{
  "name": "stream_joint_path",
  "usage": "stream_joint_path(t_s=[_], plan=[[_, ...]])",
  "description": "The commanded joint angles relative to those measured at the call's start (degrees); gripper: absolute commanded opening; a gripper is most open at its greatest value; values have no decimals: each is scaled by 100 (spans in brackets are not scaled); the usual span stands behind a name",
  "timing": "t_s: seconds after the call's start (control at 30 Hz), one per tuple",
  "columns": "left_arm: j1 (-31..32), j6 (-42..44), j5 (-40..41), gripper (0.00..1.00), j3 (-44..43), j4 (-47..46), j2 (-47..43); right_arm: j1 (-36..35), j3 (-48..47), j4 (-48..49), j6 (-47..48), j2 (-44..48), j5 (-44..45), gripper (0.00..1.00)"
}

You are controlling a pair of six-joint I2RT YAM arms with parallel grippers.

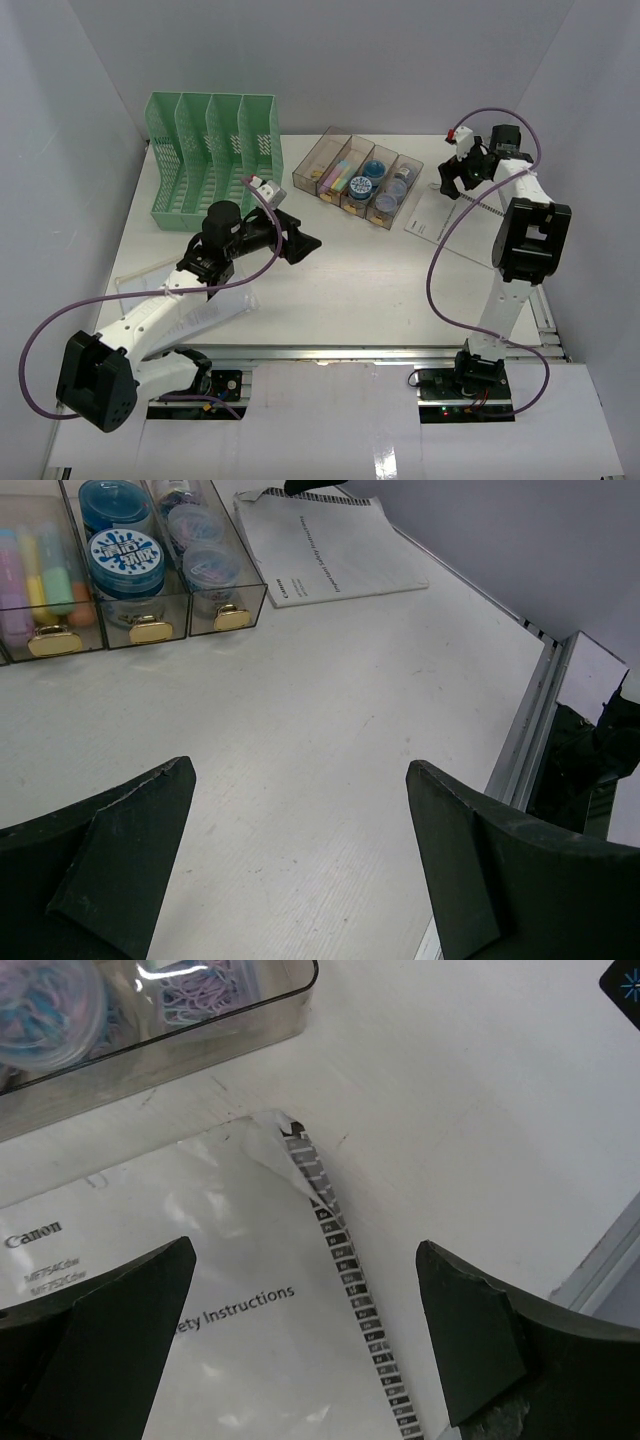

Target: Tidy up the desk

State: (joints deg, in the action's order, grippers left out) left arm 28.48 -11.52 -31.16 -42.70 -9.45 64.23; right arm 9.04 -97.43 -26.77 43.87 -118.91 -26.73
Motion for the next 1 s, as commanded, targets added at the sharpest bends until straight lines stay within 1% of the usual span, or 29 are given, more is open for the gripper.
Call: stream_joint_path(t_s=[0.0, 0.07, 0.3, 0.37, 0.47, 0.63, 0.77, 0.8, 0.97], plan=[[-90, 124, 32, 98, -20, 32, 101, 12, -937, -334, 379, -716, -203, 98], [-107, 135, 49, 98, -28, 59, 136, 38, -1204, -435, 421, -903, -230, 97], [-133, 159, 48, 98, -46, 93, 213, 90, -1483, -587, 641, -1390, -168, 96], [-141, 159, 48, 98, -46, 101, 222, 114, -1616, -680, 650, -1516, -227, 95], [-141, 162, 54, 98, -40, 101, 225, 162, -1810, -942, 629, -1728, -399, 88], [-150, 158, -9, 98, -37, 72, 223, 271, -1870, -1250, 635, -1814, -805, 57], [-150, 142, -66, 98, -37, 48, 222, 361, -1632, -1303, 676, -1724, -991, 44], [-150, 141, -66, 98, -28, 48, 222, 362, -1630, -1330, 676, -1723, -1026, 44], [-150, 124, -109, 98, -11, 22, 187, 415, -1430, -1558, 711, -1637, -1238, 17]])
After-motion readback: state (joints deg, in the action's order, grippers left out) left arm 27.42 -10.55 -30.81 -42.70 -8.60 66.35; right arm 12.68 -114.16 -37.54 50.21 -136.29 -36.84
